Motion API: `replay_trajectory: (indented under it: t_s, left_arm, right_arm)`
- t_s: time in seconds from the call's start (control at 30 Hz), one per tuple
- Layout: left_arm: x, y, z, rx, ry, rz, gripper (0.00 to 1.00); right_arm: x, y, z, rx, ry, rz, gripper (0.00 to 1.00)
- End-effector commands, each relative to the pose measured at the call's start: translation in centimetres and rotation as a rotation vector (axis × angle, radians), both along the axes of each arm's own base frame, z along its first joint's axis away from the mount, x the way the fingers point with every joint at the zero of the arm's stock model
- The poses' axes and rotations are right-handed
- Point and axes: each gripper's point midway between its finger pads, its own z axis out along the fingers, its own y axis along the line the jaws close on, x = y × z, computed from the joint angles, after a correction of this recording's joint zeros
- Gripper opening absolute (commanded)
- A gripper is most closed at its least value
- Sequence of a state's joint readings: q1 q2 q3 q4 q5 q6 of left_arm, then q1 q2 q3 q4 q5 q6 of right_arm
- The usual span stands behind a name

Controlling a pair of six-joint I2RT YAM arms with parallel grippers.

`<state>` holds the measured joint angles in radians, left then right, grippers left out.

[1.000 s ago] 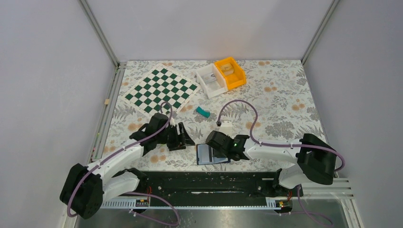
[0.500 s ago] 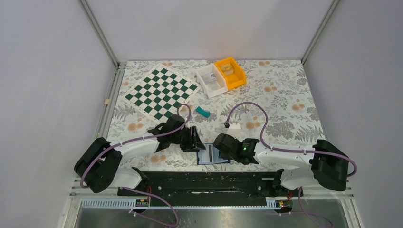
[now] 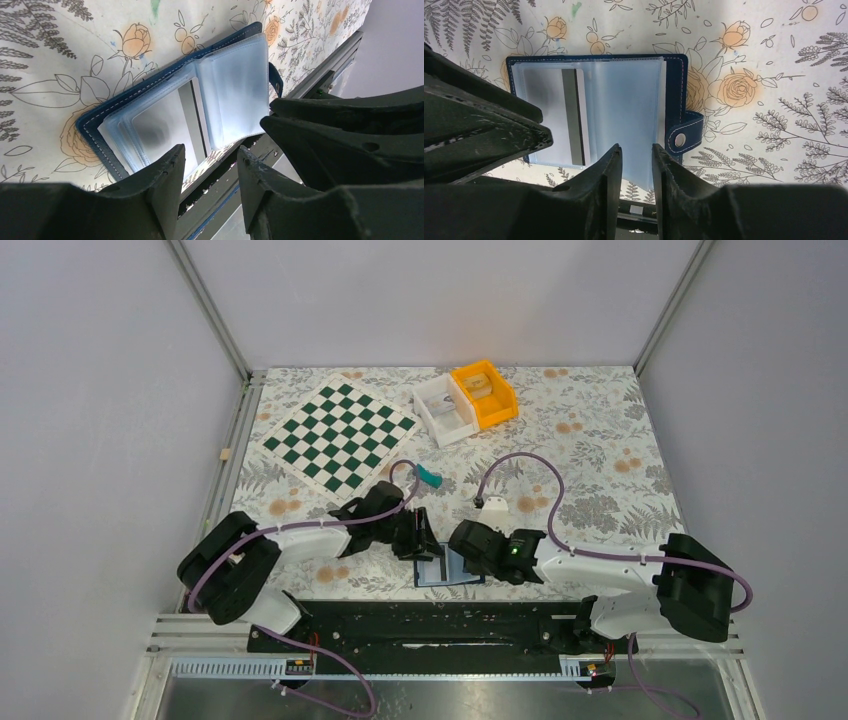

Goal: Take the credit cards out of the card holder
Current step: Remove the credit card from the card holder.

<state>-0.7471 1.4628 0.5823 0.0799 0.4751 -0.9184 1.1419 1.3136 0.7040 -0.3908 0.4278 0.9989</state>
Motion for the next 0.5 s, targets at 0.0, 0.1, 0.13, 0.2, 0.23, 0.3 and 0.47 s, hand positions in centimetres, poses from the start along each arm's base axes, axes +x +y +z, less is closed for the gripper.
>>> replay_trajectory:
  t_s: [0.0, 0.1, 0.13, 0.2, 0.23, 0.3, 0.47]
  left_arm:
    - [1.0, -2.0, 2.1, -0.079, -0.048, -0.022, 0.43]
    - [0.9, -2.2, 2.0, -0.083, -0.038, -0.022, 0.43]
    - [0.9, -2.3, 2.1, -0.086, -0.037, -0.024, 0.43]
    - [0.8, -2.4, 2.0, -0.086, -0.033, -0.029, 0.43]
    - [0.8, -2.4, 2.1, -0.087, -0.034, -0.030, 0.43]
    - [0.7, -2.5, 2.1, -0.087, -0.033, -0.031, 0.43]
    - [0.8, -2.0, 2.0, -0.062, -0.035, -0.003, 0.42]
  right_arm:
    - [1.1, -0.1, 2.0, -0.030, -0.053, -0.034, 0.37]
    - [1.1, 0.6, 2.7, -0.009, -0.047, -0.020, 0.38]
    - [1.1, 0.8, 2.8, -0.001, -0.045, -0.017, 0.38]
    - [1.1, 1.3, 3.5, 0.023, -0.046, -0.011, 0.36]
    - [1.1, 1.6, 3.8, 0.040, -0.048, -0.005, 0.35]
    - [1.1, 2.5, 4.5, 0.093, -0.050, 0.009, 0.33]
    - [0.7, 4.6, 4.7, 0.233, -0.026, 0.043, 0.30]
